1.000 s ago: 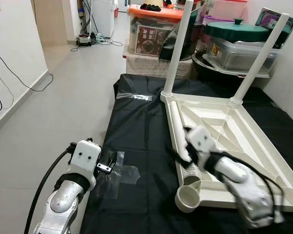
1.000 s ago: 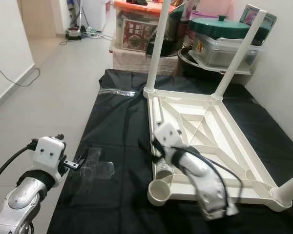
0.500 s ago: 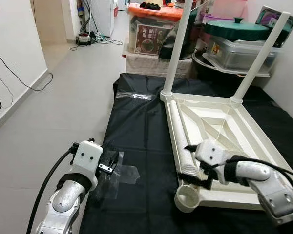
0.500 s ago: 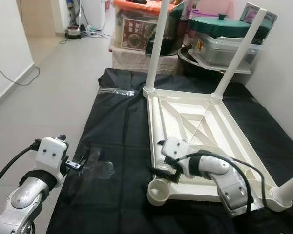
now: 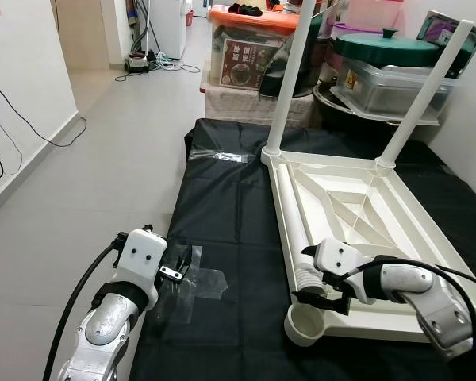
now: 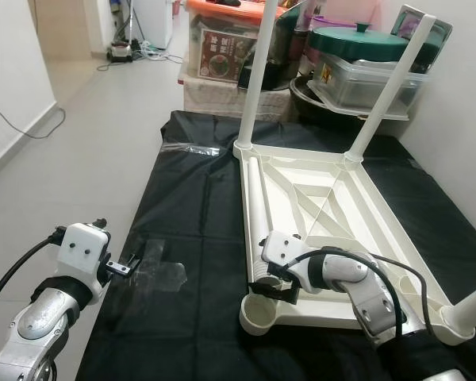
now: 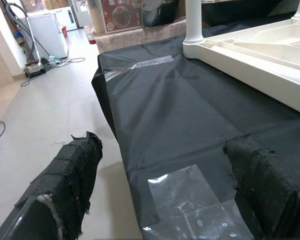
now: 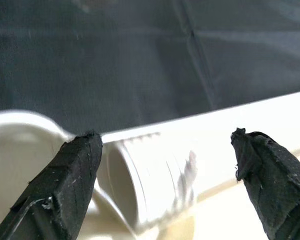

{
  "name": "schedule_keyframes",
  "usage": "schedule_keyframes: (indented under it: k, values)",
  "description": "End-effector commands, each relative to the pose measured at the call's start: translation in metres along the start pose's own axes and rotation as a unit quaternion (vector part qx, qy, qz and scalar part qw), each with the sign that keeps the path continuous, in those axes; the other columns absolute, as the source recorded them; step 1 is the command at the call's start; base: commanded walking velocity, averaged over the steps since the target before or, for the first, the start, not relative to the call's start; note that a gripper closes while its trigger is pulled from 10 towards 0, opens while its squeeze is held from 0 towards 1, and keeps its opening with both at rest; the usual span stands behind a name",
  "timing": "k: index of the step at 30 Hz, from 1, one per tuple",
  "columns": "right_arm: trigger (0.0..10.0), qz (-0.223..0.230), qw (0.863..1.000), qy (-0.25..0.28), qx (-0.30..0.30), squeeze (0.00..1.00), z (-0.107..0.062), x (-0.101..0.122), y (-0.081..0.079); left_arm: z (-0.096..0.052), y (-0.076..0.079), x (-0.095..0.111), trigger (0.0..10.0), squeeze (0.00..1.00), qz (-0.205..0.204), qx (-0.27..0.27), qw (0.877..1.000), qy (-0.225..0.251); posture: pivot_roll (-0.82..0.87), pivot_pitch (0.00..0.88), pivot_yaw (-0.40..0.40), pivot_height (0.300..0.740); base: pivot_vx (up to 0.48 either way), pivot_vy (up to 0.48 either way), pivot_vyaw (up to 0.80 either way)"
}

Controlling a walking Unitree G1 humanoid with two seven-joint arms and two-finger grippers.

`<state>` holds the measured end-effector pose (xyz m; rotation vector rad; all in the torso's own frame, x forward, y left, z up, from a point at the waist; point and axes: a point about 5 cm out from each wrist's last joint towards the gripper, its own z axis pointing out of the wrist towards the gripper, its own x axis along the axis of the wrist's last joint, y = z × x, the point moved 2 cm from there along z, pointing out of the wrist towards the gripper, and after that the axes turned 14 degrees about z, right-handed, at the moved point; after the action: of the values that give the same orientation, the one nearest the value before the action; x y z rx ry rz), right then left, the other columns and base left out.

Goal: Building children table

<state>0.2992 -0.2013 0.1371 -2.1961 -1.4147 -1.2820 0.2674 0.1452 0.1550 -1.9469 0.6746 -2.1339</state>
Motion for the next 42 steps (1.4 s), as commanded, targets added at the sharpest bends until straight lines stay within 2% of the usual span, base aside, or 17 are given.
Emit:
schedule_keyframes:
  k: [1,9,12,15,19,22,24,26,27,28,29,31,33,34,35,37,42]
  values:
    - [10.0,-0.013,1.000,-0.011,0.012,0.00,-0.004,-0.002,0.002,0.001,0.003,0.000,10.0,0.00,0.000,-0.004,1.000,0.001,0.06,0.000,-0.125,0.740,0.000,0.000,0.00]
    - [10.0,-0.017,0.999,-0.030,-0.018,0.00,-0.004,-0.007,0.016,0.003,0.004,0.000,10.0,0.00,-0.001,-0.006,1.000,0.003,0.05,0.000,-0.128,0.740,0.000,0.000,0.00]
    - [10.0,-0.015,0.998,-0.029,-0.052,0.00,-0.001,-0.005,0.023,0.003,0.004,0.000,10.0,0.00,-0.002,-0.005,1.000,0.003,0.05,0.000,-0.129,0.740,0.000,0.000,0.00]
    - [10.0,0.013,0.992,-0.014,-0.125,0.00,0.007,0.001,0.034,0.003,0.004,0.000,10.0,0.00,-0.002,-0.005,1.000,0.003,0.05,0.000,-0.130,0.740,0.000,0.000,0.00]
    - [10.0,0.003,0.985,-0.019,-0.172,0.00,0.012,0.001,0.034,0.002,0.004,0.000,10.0,0.00,-0.002,-0.005,1.000,0.003,0.05,0.000,-0.127,0.740,0.000,0.000,0.00]
    - [10.0,0.003,0.962,0.000,-0.272,0.00,0.008,0.005,0.047,0.001,0.004,0.000,10.0,0.00,-0.001,-0.005,1.000,0.003,0.05,0.000,-0.128,0.740,0.000,0.000,0.00]
    - [10.0,0.003,0.962,0.000,-0.272,0.00,0.008,0.005,0.047,0.001,0.004,0.000,10.0,0.00,-0.001,-0.005,1.000,0.003,0.05,0.000,-0.128,0.740,0.000,0.000,0.00]
    - [10.0,0.043,0.929,0.054,-0.364,0.00,-0.004,0.015,0.062,0.001,0.004,0.000,10.0,0.00,-0.001,-0.005,1.000,0.002,0.05,0.000,-0.129,0.740,0.000,0.000,0.00]
    - [4.9,0.055,0.918,0.068,-0.387,0.00,-0.007,0.017,0.066,0.001,0.004,0.000,10.0,0.00,-0.001,-0.005,1.000,0.002,0.05,0.000,-0.129,0.740,0.000,0.000,0.00]
    - [4.9,0.055,0.918,0.068,-0.387,0.00,-0.007,0.017,0.066,0.001,0.004,0.000,10.0,0.00,-0.001,-0.005,1.000,0.002,0.05,0.000,-0.129,0.740,0.000,0.000,0.00]
    - [0.0,0.078,0.901,0.094,-0.417,0.00,-0.013,0.018,0.068,0.001,0.004,0.000,10.0,0.00,-0.001,-0.004,1.000,0.002,0.05,0.000,-0.127,0.740,0.000,0.000,0.00]
    - [0.0,0.122,0.881,0.116,-0.442,0.00,-0.017,0.015,0.066,0.001,0.004,0.000,10.0,0.00,-0.001,-0.004,1.000,0.002,0.04,0.000,-0.119,0.740,0.000,0.000,0.00]
    - [0.0,0.147,0.879,0.119,-0.439,0.00,-0.013,0.010,0.060,0.001,0.004,0.000,10.0,0.00,-0.001,-0.006,1.000,0.002,0.04,0.000,-0.118,0.740,0.000,0.000,0.00]
    - [0.0,0.147,0.879,0.119,-0.439,0.00,-0.013,0.010,0.060,0.001,0.004,0.000,10.0,0.00,-0.001,-0.006,1.000,0.002,0.04,0.000,-0.118,0.740,0.000,0.000,0.00]
    - [0.0,0.171,0.879,0.117,-0.430,0.00,-0.002,0.005,0.050,0.002,0.006,0.000,10.0,0.00,-0.001,-0.008,1.000,0.002,0.04,0.000,-0.116,0.740,0.000,0.000,0.00]
    - [0.0,0.171,0.879,0.117,-0.430,0.00,-0.002,0.005,0.050,0.002,0.006,0.000,10.0,0.00,-0.001,-0.008,1.000,0.002,0.04,0.000,-0.116,0.740,0.000,0.000,0.00]
    - [0.0,0.171,0.893,0.130,-0.395,0.00,0.018,0.008,0.032,0.003,0.005,0.000,10.0,0.00,0.001,-0.005,1.000,0.002,0.05,0.000,-0.122,0.740,0.000,0.000,0.00]
